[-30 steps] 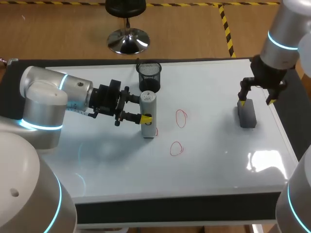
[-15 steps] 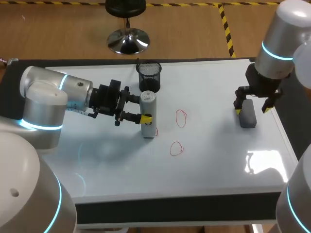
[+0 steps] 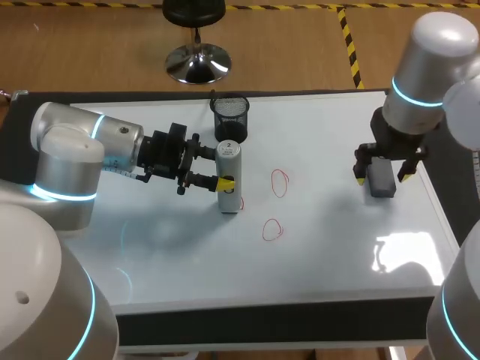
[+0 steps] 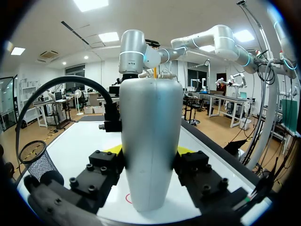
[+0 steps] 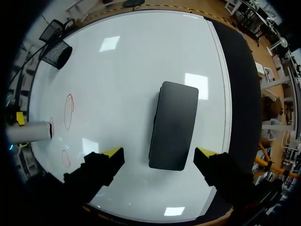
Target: Pick up the inspection probe, press it on each red-marked spot on the whiteboard one by one, put down the probe, pick up the eraser, and wipe off all the red marks.
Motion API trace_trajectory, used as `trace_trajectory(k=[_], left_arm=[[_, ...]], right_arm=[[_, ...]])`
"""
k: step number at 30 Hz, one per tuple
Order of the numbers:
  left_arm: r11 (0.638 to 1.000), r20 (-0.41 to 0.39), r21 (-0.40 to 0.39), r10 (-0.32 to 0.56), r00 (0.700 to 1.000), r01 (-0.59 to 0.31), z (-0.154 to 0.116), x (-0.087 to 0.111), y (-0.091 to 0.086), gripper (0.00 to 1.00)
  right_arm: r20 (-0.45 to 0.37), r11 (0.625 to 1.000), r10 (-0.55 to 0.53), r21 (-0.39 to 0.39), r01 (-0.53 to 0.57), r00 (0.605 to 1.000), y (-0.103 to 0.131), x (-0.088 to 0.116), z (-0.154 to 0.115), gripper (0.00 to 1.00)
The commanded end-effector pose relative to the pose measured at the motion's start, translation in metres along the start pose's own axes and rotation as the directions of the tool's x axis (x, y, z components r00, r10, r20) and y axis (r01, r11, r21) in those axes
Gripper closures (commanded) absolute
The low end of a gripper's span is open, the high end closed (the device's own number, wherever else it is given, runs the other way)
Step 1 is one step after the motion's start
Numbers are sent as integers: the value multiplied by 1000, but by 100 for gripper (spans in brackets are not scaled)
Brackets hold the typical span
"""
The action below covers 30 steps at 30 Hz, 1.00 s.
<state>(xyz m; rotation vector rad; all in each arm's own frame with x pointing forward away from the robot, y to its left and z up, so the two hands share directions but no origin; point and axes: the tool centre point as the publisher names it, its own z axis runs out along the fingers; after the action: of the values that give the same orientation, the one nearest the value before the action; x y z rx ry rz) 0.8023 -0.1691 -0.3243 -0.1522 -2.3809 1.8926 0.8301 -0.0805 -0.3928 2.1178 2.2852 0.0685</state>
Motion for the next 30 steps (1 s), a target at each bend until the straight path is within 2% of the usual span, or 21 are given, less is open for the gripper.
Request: trace_trajectory(k=[1,22,30], left_arm=[[1000,2,1,-1,1000,1,4,4,20,100],[1000,2,1,-1,1000,1,4,4,20,100],[1000,2,1,-1,1000,1,4,4,20,100]], right_arm=[[8,1000,4,6,-4,1000,6,4,6,0],[59,998,54,-38,-52,997,14,5,16,0],[57,995,71,-67,-67,996,16,-1,3,0]])
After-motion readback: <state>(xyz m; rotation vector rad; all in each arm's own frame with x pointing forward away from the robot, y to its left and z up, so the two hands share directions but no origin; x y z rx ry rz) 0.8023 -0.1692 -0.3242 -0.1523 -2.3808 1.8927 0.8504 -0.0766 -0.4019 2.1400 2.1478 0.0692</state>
